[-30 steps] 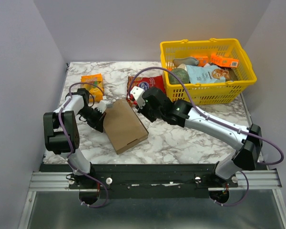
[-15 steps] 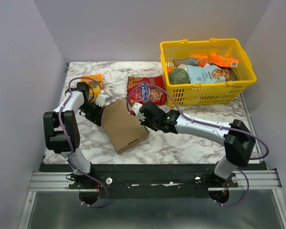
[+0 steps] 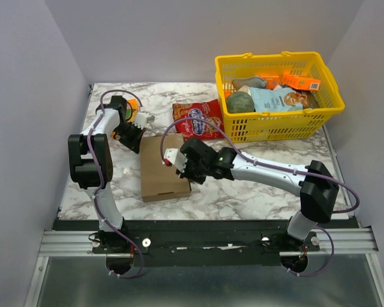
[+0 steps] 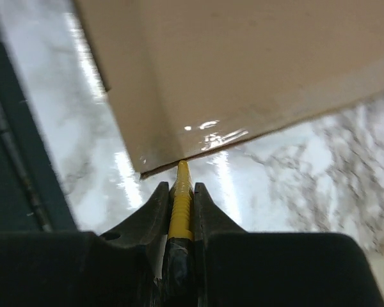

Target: Unpack the express box

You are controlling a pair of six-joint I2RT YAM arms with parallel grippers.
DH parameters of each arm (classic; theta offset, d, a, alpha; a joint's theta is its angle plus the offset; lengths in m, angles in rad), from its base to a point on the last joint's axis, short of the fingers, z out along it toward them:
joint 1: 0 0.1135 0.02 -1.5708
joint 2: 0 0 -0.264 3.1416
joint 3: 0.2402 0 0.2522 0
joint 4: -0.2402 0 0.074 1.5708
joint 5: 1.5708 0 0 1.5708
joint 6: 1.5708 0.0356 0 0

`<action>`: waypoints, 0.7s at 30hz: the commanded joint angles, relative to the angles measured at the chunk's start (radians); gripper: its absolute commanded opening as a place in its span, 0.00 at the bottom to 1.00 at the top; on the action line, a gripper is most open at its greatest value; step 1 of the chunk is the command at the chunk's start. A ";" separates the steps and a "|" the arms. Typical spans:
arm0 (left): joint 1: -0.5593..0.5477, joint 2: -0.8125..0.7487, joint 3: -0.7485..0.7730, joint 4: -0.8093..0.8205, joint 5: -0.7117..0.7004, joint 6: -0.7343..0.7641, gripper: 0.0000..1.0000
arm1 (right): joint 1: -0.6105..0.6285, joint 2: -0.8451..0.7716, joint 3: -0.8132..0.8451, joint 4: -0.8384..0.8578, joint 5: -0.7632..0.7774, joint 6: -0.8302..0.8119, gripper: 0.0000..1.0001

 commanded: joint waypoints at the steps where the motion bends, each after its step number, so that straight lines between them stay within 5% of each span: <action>1: -0.137 0.049 0.071 0.054 0.178 0.011 0.00 | 0.115 -0.027 0.050 -0.084 -0.307 -0.022 0.01; 6: -0.174 -0.066 0.025 0.112 0.192 0.010 0.01 | 0.119 -0.026 0.112 -0.116 -0.192 -0.032 0.00; 12: -0.001 -0.337 -0.145 0.070 0.137 0.010 0.02 | -0.054 -0.096 0.154 -0.132 -0.066 -0.078 0.00; 16: 0.120 -0.478 -0.243 -0.189 0.150 0.212 0.03 | -0.153 -0.080 0.143 -0.058 0.043 -0.137 0.00; 17: 0.137 -0.518 -0.263 -0.247 0.155 0.364 0.03 | -0.167 -0.057 0.143 -0.018 0.107 -0.141 0.01; 21: 0.142 -0.572 -0.405 -0.430 0.150 0.627 0.04 | -0.223 0.028 0.157 0.049 0.172 -0.167 0.01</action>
